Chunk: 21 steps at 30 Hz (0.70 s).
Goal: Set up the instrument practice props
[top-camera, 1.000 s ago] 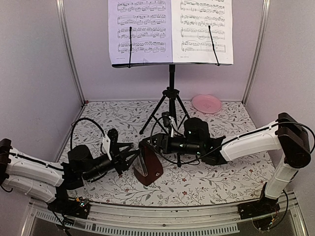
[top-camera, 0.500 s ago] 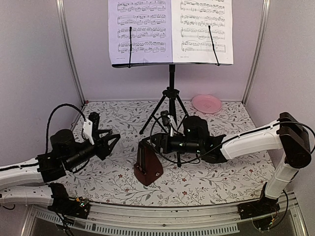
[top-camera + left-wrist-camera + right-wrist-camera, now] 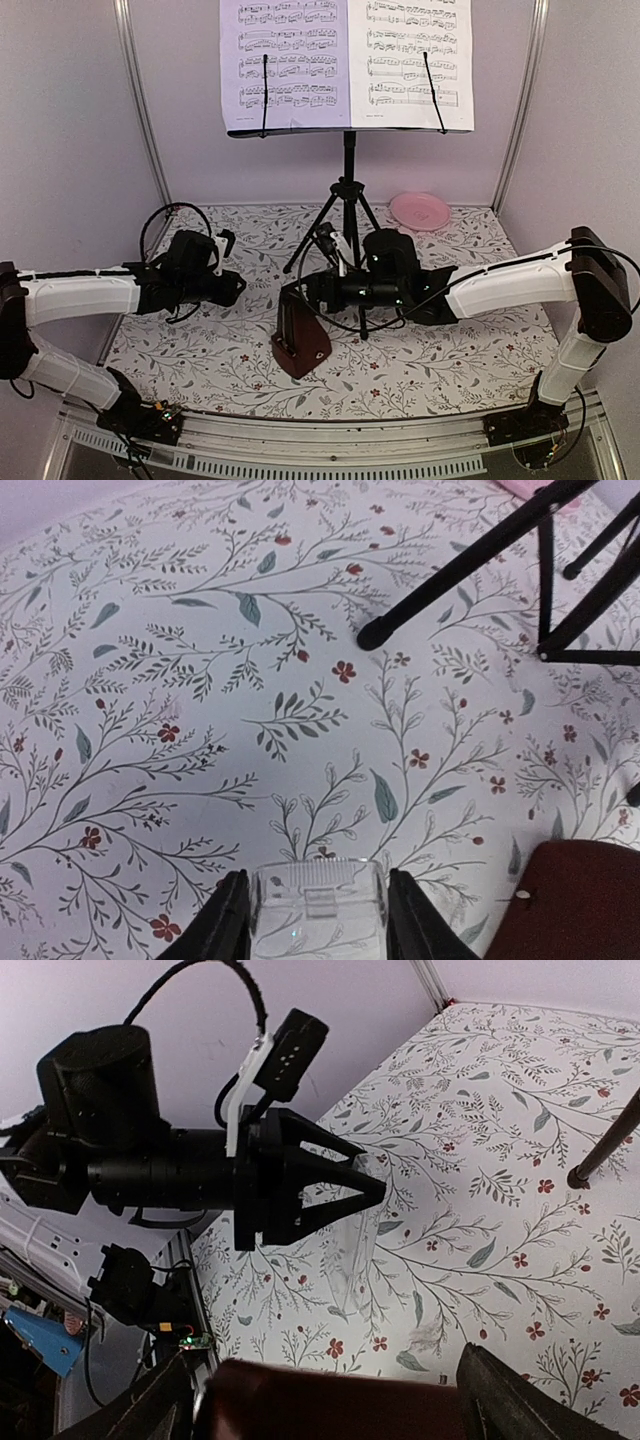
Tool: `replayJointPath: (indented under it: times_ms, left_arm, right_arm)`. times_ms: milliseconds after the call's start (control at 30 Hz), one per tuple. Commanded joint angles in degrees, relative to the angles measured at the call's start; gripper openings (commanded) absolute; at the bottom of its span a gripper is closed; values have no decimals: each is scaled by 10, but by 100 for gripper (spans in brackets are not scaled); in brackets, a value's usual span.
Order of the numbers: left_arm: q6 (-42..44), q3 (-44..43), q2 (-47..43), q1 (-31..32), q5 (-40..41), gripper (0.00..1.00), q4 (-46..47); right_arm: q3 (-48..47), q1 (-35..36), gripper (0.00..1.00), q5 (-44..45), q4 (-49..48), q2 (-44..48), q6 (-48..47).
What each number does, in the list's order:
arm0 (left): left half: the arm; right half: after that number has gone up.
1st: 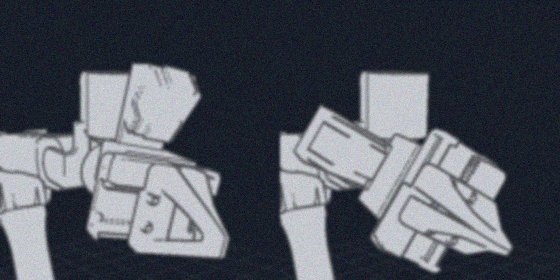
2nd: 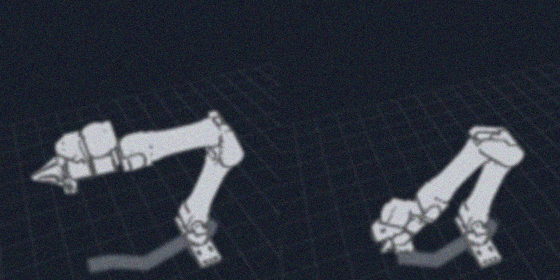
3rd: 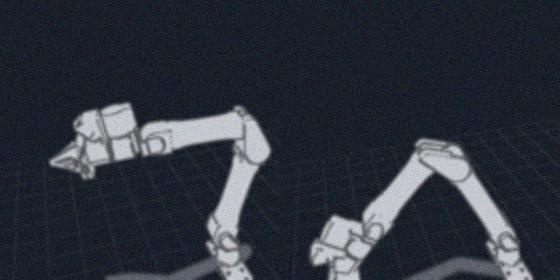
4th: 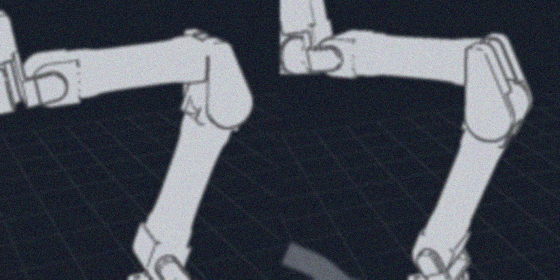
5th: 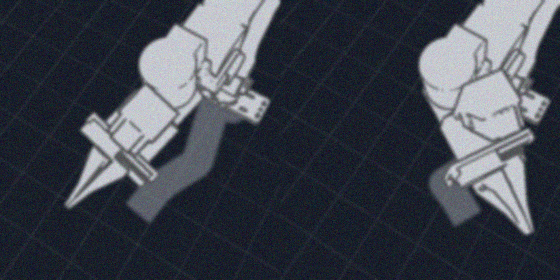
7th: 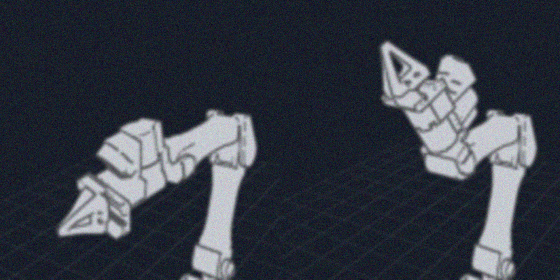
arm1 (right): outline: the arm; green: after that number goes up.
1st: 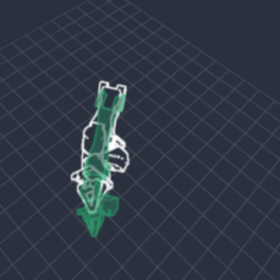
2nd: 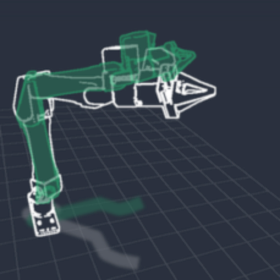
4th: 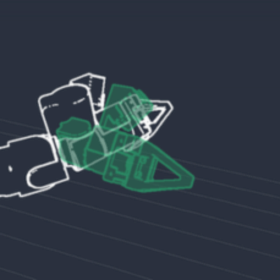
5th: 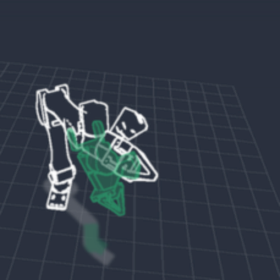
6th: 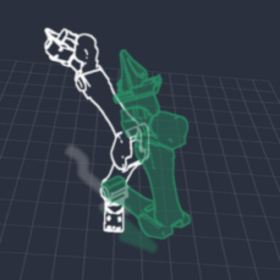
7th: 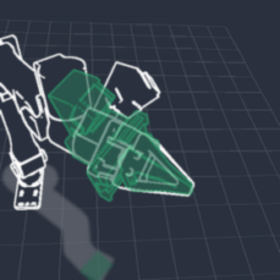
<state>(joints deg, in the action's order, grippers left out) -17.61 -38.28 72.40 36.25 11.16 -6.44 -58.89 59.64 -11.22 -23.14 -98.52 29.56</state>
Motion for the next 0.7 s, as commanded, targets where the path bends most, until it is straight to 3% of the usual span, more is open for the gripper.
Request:
replayJointPath:
  times_ms: [0, 367, 667]
  left_arm:
    - [6, -32, 64, -31, -30, 13, -9]
    - [18, -73, 201, -60, -25, 18, 17]
    - [15, -63, 207, -61, -27, 49, 28]
  right_arm:
    - [-21, 6, 95, -4, 54, -2, -52]
    - [-19, 7, 99, 0, 66, 51, -84]
    - [55, 7, 99, 13, 101, 147, -90]
